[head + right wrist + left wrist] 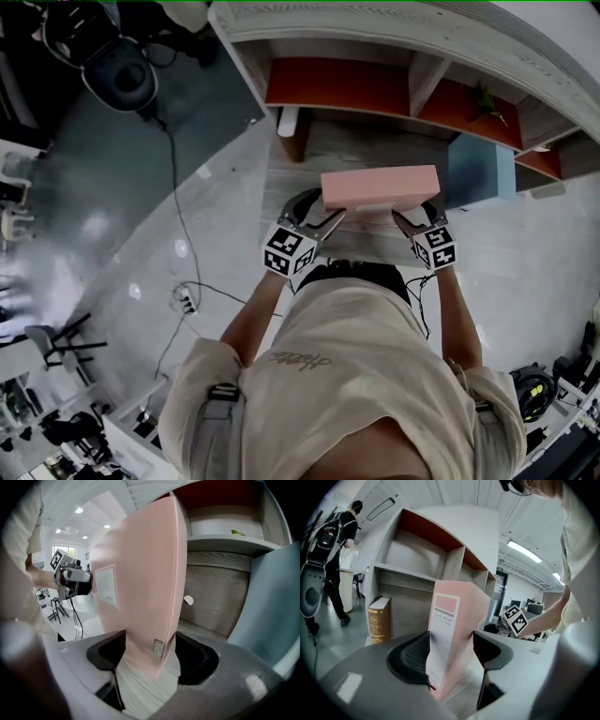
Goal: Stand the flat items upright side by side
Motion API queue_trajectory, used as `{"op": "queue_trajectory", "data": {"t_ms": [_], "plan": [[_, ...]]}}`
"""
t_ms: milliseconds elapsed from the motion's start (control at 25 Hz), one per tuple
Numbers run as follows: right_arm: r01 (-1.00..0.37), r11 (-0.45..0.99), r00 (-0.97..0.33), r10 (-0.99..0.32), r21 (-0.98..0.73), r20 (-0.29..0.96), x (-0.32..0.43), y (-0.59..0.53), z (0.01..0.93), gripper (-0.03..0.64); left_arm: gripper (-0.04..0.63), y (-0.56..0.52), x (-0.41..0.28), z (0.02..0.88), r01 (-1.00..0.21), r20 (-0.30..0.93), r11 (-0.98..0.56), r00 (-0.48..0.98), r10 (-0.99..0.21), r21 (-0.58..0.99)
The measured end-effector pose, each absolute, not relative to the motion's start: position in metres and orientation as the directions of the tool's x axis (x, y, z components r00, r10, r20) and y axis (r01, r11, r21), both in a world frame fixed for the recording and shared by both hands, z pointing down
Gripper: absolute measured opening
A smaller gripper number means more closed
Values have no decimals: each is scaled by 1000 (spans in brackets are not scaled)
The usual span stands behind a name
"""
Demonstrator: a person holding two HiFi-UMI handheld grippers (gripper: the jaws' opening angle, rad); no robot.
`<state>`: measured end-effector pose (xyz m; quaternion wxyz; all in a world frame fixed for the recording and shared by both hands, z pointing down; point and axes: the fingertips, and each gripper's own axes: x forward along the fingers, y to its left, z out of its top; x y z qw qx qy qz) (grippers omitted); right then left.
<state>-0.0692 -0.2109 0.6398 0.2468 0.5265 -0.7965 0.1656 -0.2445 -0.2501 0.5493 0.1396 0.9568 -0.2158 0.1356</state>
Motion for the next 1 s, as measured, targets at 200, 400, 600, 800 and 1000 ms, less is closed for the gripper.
{"op": "queue_trajectory", "data": {"t_ms": [200, 400, 600, 800, 1000], "plan": [[-926, 377, -324, -749, -31, 578, -68, -206, 643, 333, 367, -250, -242, 552, -396, 280, -886, 903, -327, 240], [-940, 333, -312, -765, -68, 563, -67, -195, 642, 333, 431, -249, -236, 561, -255, 276, -931, 944, -181, 263], [-960, 248, -278, -793, -130, 543, -56, -175, 644, 331, 446, -246, -216, 588, -117, 352, -975, 935, -44, 188], [-962, 213, -273, -778, -172, 565, -48, -150, 658, 331, 411, -242, -198, 610, -85, 405, -990, 914, -32, 113], [-973, 145, -223, -803, -182, 552, -41, -137, 654, 322, 403, -243, -196, 610, -107, 389, -986, 920, -49, 130]]}}
